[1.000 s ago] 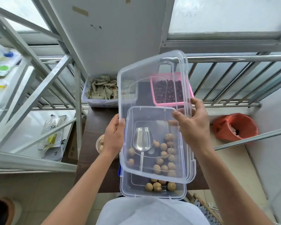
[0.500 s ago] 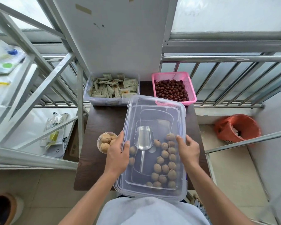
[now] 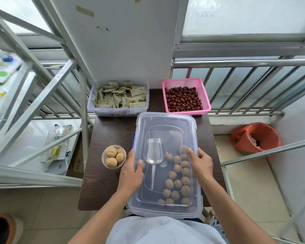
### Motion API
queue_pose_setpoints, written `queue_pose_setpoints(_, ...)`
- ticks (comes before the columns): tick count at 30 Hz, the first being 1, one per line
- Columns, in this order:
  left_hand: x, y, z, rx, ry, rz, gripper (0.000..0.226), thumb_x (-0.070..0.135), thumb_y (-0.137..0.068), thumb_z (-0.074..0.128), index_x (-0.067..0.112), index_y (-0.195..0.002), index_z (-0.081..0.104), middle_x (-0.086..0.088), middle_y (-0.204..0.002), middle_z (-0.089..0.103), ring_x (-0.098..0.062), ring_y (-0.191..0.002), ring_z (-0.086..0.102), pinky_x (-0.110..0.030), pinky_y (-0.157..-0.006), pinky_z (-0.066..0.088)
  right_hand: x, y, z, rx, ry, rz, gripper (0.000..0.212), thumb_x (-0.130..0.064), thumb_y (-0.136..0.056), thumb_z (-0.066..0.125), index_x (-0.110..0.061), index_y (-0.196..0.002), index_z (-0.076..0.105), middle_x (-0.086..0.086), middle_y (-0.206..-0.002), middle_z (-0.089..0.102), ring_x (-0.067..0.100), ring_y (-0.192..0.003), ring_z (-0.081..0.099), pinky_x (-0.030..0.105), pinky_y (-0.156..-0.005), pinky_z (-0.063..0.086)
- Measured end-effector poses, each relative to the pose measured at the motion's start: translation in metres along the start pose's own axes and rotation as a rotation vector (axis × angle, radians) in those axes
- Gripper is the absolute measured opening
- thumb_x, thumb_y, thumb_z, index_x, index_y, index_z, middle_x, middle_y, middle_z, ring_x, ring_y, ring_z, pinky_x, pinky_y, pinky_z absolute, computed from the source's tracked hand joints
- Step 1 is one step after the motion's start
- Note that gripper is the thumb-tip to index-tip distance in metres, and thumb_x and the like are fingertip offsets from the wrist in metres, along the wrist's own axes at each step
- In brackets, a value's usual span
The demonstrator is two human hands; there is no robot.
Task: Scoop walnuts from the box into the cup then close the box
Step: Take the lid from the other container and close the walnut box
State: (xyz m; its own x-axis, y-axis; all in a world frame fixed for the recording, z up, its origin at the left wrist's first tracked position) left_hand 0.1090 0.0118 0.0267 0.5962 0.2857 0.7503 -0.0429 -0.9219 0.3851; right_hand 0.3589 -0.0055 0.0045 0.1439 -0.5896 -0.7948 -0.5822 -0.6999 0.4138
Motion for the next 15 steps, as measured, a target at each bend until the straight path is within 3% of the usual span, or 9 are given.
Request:
queue_pose_setpoints(3,-0.008,0.002,0.002,-0.011,0.019,-0.029,0.058,0.028,-0.11,0.045,0.014,-0.163,0.025,0.0,-0.165,0.033,-0.012,-0.152,0.027,-0.015,-0.111,0.018,0.002,-0.001,-0.001,-0.011,0.002,0.005,0.021,-0.038,-0.091,0.063,-0.019,-0.091,0.073,-0.004,-0.078,0.071,0.015,-0.075,0.06,0.034,-0.071,0.046)
queue_pose_setpoints(7,-0.024,0.009,0.005,-0.044,0.021,-0.039,0.063,0.033,-0.109,0.044,0.024,-0.165,0.016,0.006,-0.169,0.023,-0.013,-0.157,0.018,-0.03,-0.124,0.018,0.015,0.003,-0.003,-0.023,0.011,-0.003,0.026,-0.043,-0.091,0.062,-0.022,-0.102,0.073,-0.005,-0.09,0.075,0.015,-0.086,0.065,0.037,-0.08,0.051)
queue_pose_setpoints(10,-0.026,0.009,0.007,-0.047,0.042,-0.051,0.064,0.031,-0.11,0.044,0.024,-0.165,0.014,0.008,-0.17,0.02,-0.01,-0.156,0.016,-0.027,-0.123,0.015,0.015,0.006,-0.001,-0.025,0.005,-0.03,0.023,-0.039,-0.092,0.062,-0.022,-0.102,0.073,-0.002,-0.088,0.074,0.016,-0.083,0.064,0.031,-0.074,0.046)
queue_pose_setpoints(15,-0.024,0.006,0.009,-0.032,0.093,-0.076,0.064,0.028,-0.109,0.046,0.024,-0.165,0.016,0.009,-0.169,0.02,-0.01,-0.156,0.016,-0.027,-0.123,0.016,0.01,0.006,-0.002,-0.029,0.004,-0.044,0.023,-0.038,-0.093,0.063,-0.021,-0.105,0.073,-0.001,-0.091,0.075,0.017,-0.087,0.066,0.031,-0.075,0.046)
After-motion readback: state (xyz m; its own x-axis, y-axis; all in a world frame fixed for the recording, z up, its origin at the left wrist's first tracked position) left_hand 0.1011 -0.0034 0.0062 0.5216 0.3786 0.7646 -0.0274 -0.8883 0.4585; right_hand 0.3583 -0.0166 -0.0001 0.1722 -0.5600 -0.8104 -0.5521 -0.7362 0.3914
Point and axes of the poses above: each hand's wrist, its own y-axis away from the middle knuckle, its own z-axis out of the palm, x = y × z, the point moved 1 cm from there along -y, towards the middle knuckle
